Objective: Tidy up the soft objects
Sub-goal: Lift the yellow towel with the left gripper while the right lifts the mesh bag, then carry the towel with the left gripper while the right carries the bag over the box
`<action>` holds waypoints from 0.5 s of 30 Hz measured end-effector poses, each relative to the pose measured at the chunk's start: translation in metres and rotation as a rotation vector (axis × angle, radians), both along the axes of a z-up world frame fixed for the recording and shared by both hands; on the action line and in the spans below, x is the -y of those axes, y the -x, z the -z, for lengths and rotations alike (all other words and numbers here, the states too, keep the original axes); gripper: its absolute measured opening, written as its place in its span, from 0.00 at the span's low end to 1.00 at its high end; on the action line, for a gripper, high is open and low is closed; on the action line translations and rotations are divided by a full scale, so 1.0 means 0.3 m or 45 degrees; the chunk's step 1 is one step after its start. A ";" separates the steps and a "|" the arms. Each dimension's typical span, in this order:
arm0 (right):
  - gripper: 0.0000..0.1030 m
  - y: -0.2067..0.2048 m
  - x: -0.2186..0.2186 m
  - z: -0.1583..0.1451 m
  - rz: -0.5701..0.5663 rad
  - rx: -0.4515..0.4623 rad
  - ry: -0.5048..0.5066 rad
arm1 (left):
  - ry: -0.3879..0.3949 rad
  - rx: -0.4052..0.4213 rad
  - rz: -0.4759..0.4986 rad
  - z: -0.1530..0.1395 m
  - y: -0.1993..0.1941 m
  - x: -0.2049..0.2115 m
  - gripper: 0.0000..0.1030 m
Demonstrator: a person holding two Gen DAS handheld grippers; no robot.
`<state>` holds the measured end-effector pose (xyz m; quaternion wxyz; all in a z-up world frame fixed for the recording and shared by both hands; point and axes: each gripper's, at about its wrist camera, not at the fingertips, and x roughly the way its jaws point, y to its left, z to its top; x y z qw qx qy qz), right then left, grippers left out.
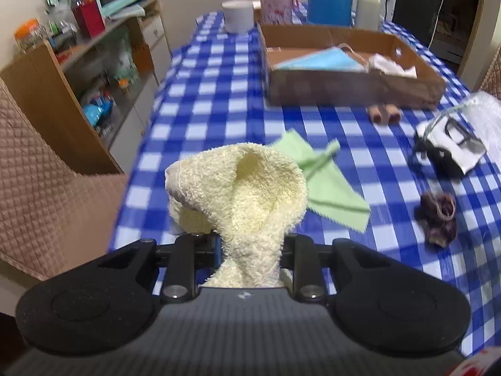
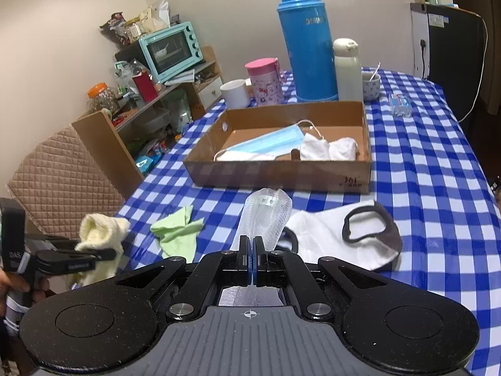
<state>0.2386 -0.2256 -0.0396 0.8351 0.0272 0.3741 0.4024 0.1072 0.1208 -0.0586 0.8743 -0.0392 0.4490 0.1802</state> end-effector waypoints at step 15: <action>0.01 -0.105 -0.016 -0.100 -0.026 0.135 -0.049 | -0.136 0.245 0.076 -0.272 -0.153 -0.023 0.23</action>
